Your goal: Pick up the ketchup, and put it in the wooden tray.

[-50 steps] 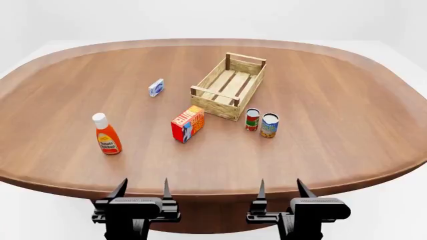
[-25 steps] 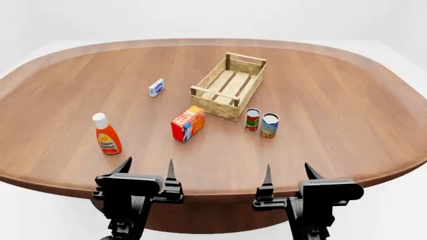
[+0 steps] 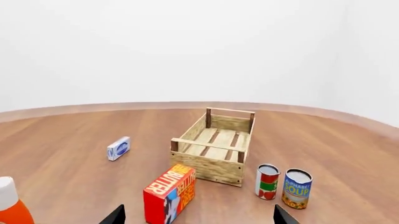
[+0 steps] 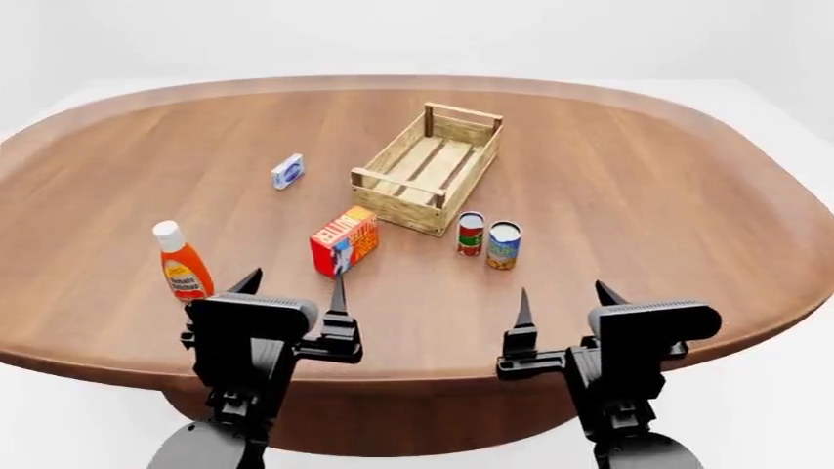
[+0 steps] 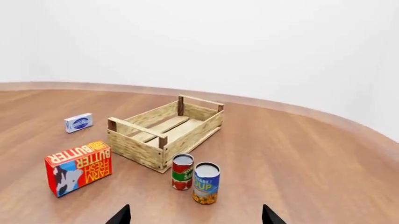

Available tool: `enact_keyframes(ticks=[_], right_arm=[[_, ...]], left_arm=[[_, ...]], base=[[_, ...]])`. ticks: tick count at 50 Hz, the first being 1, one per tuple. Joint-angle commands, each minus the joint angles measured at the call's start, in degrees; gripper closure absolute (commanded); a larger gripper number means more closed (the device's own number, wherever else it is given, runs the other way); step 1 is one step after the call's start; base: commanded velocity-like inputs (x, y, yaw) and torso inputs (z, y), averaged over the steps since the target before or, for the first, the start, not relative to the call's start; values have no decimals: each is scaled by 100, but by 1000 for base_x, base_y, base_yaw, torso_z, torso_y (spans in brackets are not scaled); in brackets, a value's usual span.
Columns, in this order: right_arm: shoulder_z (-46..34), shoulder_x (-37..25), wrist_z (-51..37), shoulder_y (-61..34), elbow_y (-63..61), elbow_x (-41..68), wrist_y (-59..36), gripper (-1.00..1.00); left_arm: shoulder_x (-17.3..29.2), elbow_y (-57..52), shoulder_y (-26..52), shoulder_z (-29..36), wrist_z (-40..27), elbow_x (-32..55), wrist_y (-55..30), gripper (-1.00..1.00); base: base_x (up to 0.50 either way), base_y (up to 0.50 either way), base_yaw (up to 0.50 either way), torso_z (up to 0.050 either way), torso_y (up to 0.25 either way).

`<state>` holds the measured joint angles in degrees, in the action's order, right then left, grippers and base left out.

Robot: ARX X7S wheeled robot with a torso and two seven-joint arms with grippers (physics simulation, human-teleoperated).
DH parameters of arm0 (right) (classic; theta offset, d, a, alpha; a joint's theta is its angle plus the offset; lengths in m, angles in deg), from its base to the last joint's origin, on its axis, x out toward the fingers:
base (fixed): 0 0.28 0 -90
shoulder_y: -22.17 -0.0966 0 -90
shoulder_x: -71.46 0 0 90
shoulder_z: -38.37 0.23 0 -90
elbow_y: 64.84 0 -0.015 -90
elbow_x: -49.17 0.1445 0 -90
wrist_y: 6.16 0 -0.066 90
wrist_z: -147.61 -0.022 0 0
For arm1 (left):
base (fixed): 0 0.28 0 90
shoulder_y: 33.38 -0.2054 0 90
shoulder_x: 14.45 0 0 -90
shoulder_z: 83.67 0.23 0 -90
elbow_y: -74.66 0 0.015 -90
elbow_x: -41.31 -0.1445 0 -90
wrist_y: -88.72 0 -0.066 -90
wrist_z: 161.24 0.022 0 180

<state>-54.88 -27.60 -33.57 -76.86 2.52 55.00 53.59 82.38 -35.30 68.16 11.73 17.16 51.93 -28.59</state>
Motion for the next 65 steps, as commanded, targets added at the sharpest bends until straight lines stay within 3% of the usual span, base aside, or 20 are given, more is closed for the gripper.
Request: enact_keyframes(ticks=[1, 21, 35, 46, 65], right_arm=[[20, -28, 48, -147, 49, 165, -61, -100], [17, -129, 73, -310, 169, 323, -96, -100], [0, -289, 135, -829, 249, 440, -539, -100], [-141, -294, 230, -1245, 629, 489, -615, -100], [-293, -284, 250, -1470, 865, 520, -589, -100]], left_arm=[[40, 43, 119, -6, -117, 71, -94, -100], [117, 209, 300, 42, -275, 91, -36, -100], [195, 438, 890, 43, -335, 119, -160, -100], [268, 904, 1404, -58, -381, 110, -61, -100], [350, 1125, 1513, -95, -409, 172, 94, -100]], base=[[0, -348, 0, 0, 0], [0, -351, 0, 0, 0], [15, -288, 0, 0, 0], [333, -9, 0, 0, 0], [424, 0, 0, 0, 0]])
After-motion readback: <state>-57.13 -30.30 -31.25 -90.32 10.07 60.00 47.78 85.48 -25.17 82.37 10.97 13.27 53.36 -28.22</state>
